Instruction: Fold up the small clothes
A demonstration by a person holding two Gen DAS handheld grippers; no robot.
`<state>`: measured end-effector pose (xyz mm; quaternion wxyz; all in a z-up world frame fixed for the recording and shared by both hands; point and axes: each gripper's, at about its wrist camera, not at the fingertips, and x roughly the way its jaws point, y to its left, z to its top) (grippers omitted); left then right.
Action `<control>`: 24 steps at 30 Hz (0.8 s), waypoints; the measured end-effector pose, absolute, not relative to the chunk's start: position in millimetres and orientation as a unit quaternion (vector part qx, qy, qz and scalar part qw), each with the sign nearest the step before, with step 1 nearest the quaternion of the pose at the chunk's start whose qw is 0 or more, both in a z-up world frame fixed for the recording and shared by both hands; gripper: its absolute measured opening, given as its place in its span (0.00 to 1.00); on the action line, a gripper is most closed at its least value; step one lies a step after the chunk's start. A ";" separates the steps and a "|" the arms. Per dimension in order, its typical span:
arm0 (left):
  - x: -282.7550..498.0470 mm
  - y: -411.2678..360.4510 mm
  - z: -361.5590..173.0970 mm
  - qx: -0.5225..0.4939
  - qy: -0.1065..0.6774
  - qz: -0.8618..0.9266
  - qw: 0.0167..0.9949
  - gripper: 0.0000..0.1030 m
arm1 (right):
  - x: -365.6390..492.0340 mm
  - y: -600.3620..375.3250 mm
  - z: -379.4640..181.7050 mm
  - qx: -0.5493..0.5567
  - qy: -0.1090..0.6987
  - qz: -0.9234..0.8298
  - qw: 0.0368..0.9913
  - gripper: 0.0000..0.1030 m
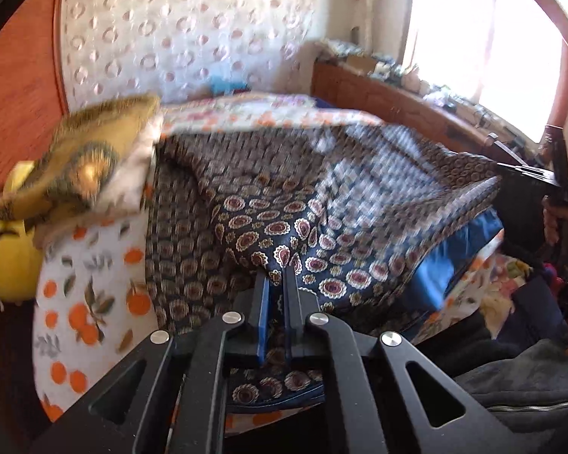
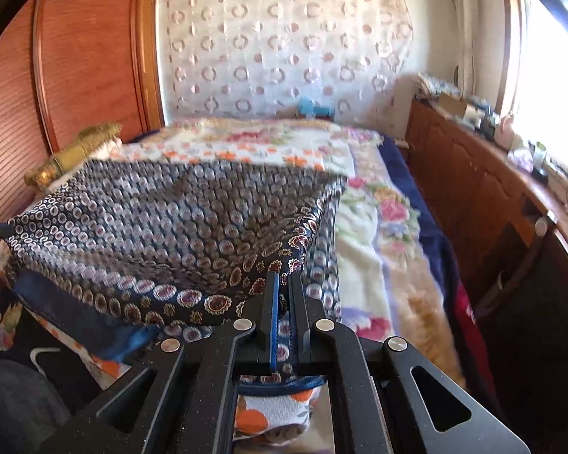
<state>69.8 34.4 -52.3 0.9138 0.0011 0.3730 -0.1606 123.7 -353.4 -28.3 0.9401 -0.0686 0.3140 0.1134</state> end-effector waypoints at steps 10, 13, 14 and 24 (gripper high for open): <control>62.5 64.5 -74.8 -0.043 0.388 -0.123 0.912 0.69 | 128.5 -343.3 -46.4 -0.068 0.325 0.108 0.937 0.17; 59.0 81.0 -77.4 -0.062 0.390 -0.106 0.913 0.77 | 121.3 -343.5 -40.3 -0.069 0.313 0.102 0.942 0.48; 58.5 85.8 -78.9 -0.063 0.392 -0.099 0.912 0.77 | 120.0 -341.5 -39.3 -0.070 0.306 0.097 0.944 0.55; 50.9 112.1 -92.2 -0.084 0.403 -0.058 0.909 0.77 | 111.1 -291.7 -47.5 -0.071 0.283 0.135 0.947 0.66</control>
